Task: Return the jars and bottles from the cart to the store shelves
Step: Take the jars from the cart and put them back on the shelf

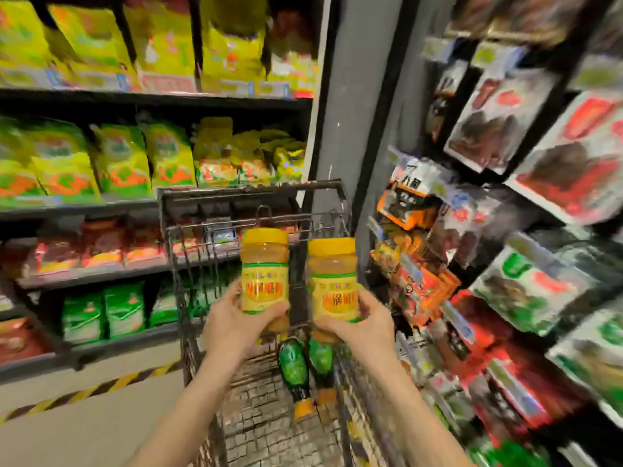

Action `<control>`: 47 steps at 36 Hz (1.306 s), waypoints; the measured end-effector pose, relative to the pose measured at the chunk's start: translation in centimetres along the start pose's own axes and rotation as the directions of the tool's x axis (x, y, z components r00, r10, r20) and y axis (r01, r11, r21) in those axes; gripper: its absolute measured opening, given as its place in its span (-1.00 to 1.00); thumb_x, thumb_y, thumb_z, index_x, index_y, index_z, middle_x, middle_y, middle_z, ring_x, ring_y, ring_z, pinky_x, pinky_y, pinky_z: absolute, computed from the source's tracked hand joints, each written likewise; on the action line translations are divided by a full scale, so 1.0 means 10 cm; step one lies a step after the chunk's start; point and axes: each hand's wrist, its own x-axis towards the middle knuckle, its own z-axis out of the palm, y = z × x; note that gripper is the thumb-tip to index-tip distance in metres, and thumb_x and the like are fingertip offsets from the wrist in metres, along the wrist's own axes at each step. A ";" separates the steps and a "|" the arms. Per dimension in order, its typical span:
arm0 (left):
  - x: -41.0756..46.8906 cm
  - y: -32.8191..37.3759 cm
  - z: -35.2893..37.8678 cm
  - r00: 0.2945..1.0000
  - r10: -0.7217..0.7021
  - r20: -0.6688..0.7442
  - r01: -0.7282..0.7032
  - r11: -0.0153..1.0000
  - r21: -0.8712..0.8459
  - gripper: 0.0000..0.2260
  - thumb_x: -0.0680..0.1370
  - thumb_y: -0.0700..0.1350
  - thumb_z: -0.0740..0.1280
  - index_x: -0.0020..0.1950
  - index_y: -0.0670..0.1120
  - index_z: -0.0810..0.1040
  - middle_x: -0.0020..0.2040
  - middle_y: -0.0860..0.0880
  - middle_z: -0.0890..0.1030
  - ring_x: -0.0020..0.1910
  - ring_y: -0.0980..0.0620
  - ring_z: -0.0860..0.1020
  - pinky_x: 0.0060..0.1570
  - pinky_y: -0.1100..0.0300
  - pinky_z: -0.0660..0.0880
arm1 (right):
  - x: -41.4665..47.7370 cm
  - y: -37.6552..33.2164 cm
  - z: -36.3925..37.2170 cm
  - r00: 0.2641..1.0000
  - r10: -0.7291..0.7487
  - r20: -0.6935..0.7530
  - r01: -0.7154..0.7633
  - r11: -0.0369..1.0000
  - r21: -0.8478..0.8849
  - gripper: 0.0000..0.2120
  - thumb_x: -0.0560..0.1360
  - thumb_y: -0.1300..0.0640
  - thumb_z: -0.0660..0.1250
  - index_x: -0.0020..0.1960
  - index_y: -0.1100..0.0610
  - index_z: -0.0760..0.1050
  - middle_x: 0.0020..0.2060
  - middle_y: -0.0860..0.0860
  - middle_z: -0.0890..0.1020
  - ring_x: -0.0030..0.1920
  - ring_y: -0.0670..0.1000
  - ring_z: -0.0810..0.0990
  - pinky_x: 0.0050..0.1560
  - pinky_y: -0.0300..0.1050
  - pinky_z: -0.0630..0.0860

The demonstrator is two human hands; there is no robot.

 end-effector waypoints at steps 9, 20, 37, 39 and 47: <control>-0.60 1.08 0.07 0.954 0.252 0.162 -0.226 0.960 -0.163 -0.34 0.03 0.22 0.55 0.07 0.10 0.51 -0.07 0.06 0.68 -0.11 0.09 0.65 0.02 0.02 0.58 | -0.81 -0.83 -0.90 0.927 -0.183 -0.328 0.196 0.981 0.006 -0.22 -0.07 -0.20 0.53 0.11 0.04 0.57 -0.11 -0.07 0.71 -0.09 -0.14 0.66 0.01 -0.16 0.59; -1.35 2.12 0.40 0.826 0.493 0.274 -0.402 0.855 -0.326 -0.50 0.20 -0.06 0.62 0.03 0.22 0.50 -0.22 0.26 0.64 -0.11 0.25 0.64 0.13 -0.01 0.54 | -1.71 -1.58 -1.99 0.720 -0.355 -0.596 0.369 0.924 -0.105 -0.48 0.12 0.11 0.65 0.04 0.03 0.58 -0.16 -0.09 0.71 -0.17 -0.18 0.66 -0.08 -0.22 0.59; -3.97 2.75 1.07 0.507 0.680 0.529 -0.311 0.717 -0.623 -0.50 0.28 -0.20 0.56 0.12 0.05 0.44 -0.09 0.17 0.60 -0.25 0.41 0.58 -0.13 0.37 0.57 | -4.32 -1.40 -3.44 0.398 -0.358 -0.845 0.248 0.928 -0.277 -0.48 0.17 0.12 0.63 0.08 0.08 0.57 -0.09 -0.08 0.69 -0.10 -0.15 0.67 -0.08 -0.21 0.60; -4.32 2.74 1.11 0.465 0.671 0.578 -0.252 0.726 -0.639 -0.45 0.27 -0.20 0.56 0.21 -0.07 0.48 -0.02 0.03 0.65 -0.24 0.36 0.61 -0.13 0.33 0.60 | -4.70 -1.34 -3.59 0.360 -0.342 -0.868 0.218 0.936 -0.278 -0.47 0.16 0.08 0.63 0.09 0.07 0.57 -0.08 -0.06 0.70 -0.07 -0.11 0.67 -0.03 -0.09 0.62; -5.79 2.68 1.19 0.327 0.703 0.632 -0.137 0.697 -0.704 -0.35 0.30 -0.26 0.54 0.32 -0.05 0.35 -0.08 0.15 0.52 -0.35 0.60 0.45 -0.32 0.61 0.42 | -6.21 -1.16 -3.94 0.221 -0.325 -0.920 0.087 0.946 -0.313 -0.55 0.17 0.14 0.63 -0.03 -0.09 0.53 -0.16 -0.20 0.67 -0.13 -0.27 0.63 -0.10 -0.33 0.56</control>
